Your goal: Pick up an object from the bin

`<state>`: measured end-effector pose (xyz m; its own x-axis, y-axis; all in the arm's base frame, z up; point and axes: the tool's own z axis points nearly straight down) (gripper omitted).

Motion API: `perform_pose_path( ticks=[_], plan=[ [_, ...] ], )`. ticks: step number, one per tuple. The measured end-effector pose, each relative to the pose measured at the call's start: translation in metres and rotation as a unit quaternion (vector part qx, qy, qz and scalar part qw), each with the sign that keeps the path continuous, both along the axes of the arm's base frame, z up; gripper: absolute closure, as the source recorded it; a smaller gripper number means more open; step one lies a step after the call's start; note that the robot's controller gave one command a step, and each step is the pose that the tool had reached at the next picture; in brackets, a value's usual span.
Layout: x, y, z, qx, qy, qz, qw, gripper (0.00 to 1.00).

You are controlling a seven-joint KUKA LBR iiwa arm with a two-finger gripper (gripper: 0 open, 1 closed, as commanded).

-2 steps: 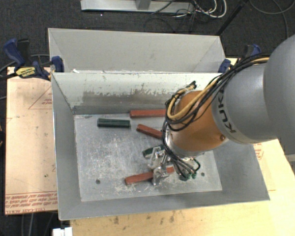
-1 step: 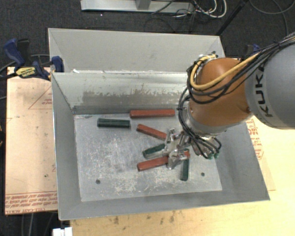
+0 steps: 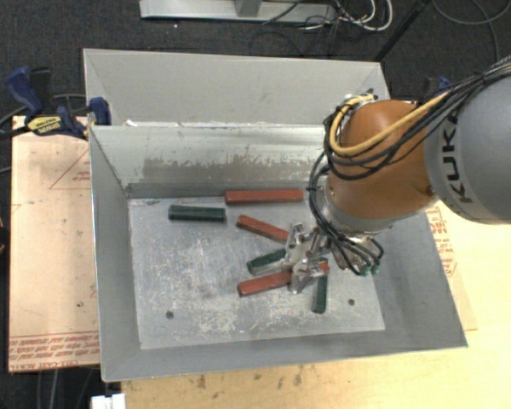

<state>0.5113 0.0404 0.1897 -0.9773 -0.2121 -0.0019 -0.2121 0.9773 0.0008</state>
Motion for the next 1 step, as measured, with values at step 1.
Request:
perform_pose_path(
  ticks=[1],
  plan=[
    [0.0050,0.0032,0.0650,0.000,-0.0003,0.006,1.0000,1.00]
  ],
)
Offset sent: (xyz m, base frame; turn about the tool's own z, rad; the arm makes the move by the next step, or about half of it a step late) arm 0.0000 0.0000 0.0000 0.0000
